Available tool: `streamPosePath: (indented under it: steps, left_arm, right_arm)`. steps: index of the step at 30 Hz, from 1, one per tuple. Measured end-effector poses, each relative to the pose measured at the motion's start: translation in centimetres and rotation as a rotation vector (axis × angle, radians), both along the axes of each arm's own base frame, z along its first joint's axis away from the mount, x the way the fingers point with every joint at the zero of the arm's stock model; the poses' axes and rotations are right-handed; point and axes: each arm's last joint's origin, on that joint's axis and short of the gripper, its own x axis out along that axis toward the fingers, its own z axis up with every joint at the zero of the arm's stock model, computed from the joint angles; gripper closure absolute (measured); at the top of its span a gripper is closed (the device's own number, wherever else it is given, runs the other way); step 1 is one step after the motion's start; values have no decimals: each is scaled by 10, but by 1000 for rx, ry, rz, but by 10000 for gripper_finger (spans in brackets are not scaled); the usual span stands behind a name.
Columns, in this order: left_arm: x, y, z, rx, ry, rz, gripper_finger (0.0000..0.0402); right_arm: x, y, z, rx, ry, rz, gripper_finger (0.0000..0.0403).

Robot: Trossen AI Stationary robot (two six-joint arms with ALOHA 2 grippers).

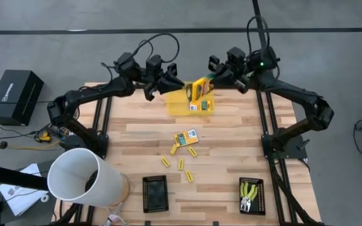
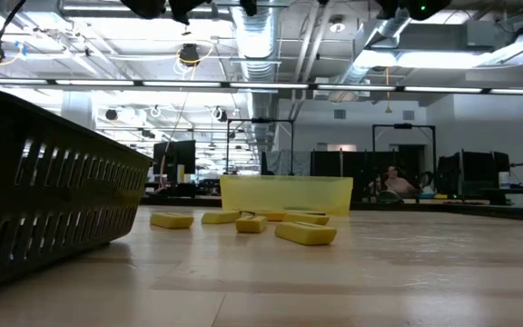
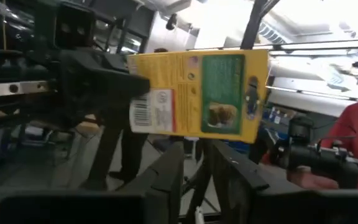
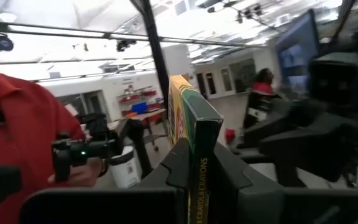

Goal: Pick & Place School Supplies
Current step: Put the yellow crayon box into the yellow bin

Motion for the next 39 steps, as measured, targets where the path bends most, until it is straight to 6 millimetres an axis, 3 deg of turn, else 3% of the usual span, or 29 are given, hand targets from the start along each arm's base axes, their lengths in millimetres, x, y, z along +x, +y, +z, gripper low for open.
streamPosePath:
  steps: [6,11,16,23,32,35,39]
  left_arm:
    - [-18,33,-3,-13,43,88,305]
    - [-31,57,-14,-26,136,133,308]
    - [-39,71,-32,-24,262,171,314]
    - [-48,80,-55,8,389,237,329]
    - [-55,80,-96,-81,487,233,343]
    - [-56,78,-105,-100,508,228,343]
    - [-57,77,-110,-109,518,218,341]
  right_arm:
    - [-14,-29,-6,34,62,-118,379]
    - [-16,-55,-43,104,283,-325,379]
    - [-17,-62,-79,70,540,-597,379]
    - [-8,-77,-112,102,714,-727,375]
    - [30,-96,-184,248,918,-721,377]
    - [38,-100,-193,294,904,-714,348]
    - [40,-101,-188,319,864,-719,283]
